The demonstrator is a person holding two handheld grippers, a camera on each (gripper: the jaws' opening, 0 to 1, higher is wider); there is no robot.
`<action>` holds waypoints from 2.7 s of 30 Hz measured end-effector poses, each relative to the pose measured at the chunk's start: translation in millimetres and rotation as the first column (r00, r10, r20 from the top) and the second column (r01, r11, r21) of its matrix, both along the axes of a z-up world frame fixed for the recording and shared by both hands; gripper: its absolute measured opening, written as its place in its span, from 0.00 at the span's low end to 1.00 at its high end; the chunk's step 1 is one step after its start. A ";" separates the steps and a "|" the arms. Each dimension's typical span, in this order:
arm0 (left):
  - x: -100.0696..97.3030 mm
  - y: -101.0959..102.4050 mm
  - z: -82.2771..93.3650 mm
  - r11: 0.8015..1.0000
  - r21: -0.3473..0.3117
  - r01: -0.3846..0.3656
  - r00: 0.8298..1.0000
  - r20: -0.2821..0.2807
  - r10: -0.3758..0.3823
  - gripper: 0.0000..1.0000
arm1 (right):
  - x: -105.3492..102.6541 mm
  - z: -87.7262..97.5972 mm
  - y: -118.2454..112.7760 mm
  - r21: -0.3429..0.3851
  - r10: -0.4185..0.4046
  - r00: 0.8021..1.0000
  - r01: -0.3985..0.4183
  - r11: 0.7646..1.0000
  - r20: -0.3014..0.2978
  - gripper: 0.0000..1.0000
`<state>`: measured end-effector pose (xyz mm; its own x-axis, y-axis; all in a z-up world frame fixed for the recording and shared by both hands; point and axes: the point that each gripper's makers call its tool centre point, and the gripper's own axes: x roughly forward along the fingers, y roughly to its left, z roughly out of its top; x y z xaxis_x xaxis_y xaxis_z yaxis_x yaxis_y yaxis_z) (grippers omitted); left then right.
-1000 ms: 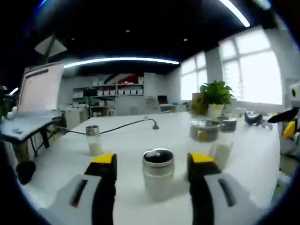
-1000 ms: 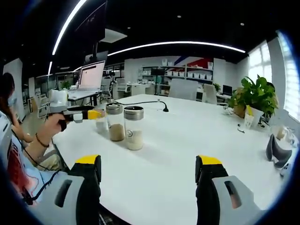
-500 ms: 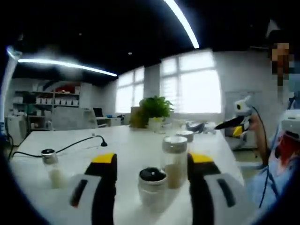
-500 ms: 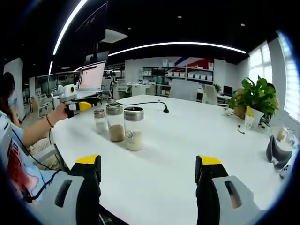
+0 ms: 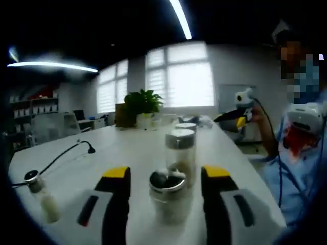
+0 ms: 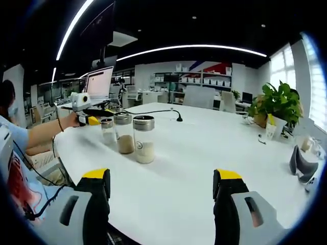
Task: Rotate the seasoning bottle until the label or dispensing opening points toward the visible target arrow and the bottle remains upright within the marked orientation range
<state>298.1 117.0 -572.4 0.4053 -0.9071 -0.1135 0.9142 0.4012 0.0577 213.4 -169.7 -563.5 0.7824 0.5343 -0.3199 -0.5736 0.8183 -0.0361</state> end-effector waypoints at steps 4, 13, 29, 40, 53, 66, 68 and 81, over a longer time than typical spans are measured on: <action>1.0 -4.8 8.5 0.996 -0.085 0.035 0.999 -0.026 -0.038 0.58 | -0.7 0.1 1.2 -0.002 0.003 1.000 -0.003 1.000 0.001 0.85; 2.6 -6.8 -0.8 0.996 -0.081 0.037 0.996 -0.083 -0.044 0.43 | -2.5 0.4 1.1 -0.006 0.004 1.000 -0.004 1.000 0.005 0.85; 0.2 -5.6 -3.8 0.999 -0.035 0.027 0.998 -0.056 -0.029 0.34 | -5.9 1.0 0.8 -0.009 0.007 1.000 -0.007 1.000 0.007 0.85; -0.1 -4.6 -3.7 0.997 -0.080 0.009 0.997 -0.080 -0.015 0.34 | -6.5 -0.9 1.0 -0.015 0.008 1.000 -0.008 1.000 -0.001 0.85; 4.4 -3.9 -4.5 0.985 -0.050 -0.167 0.982 -0.095 0.162 0.34 | -6.3 -1.2 1.9 -0.020 0.017 1.000 -0.017 1.000 -0.001 0.85; 6.8 -0.5 -7.7 0.925 0.009 -0.380 0.923 -0.060 0.380 0.34 | -7.1 -2.7 1.5 -0.026 0.012 1.000 -0.012 1.000 -0.009 0.85; 7.2 0.7 -8.0 0.911 0.014 -0.412 0.909 -0.056 0.412 0.34 | -6.7 -2.8 0.9 -0.027 0.009 1.000 -0.009 1.000 -0.009 0.85; 16.1 9.2 -9.8 0.733 0.010 -0.680 0.729 -0.103 0.677 0.34 | -6.9 -0.8 1.2 0.006 0.005 1.000 -0.005 1.000 -0.012 0.85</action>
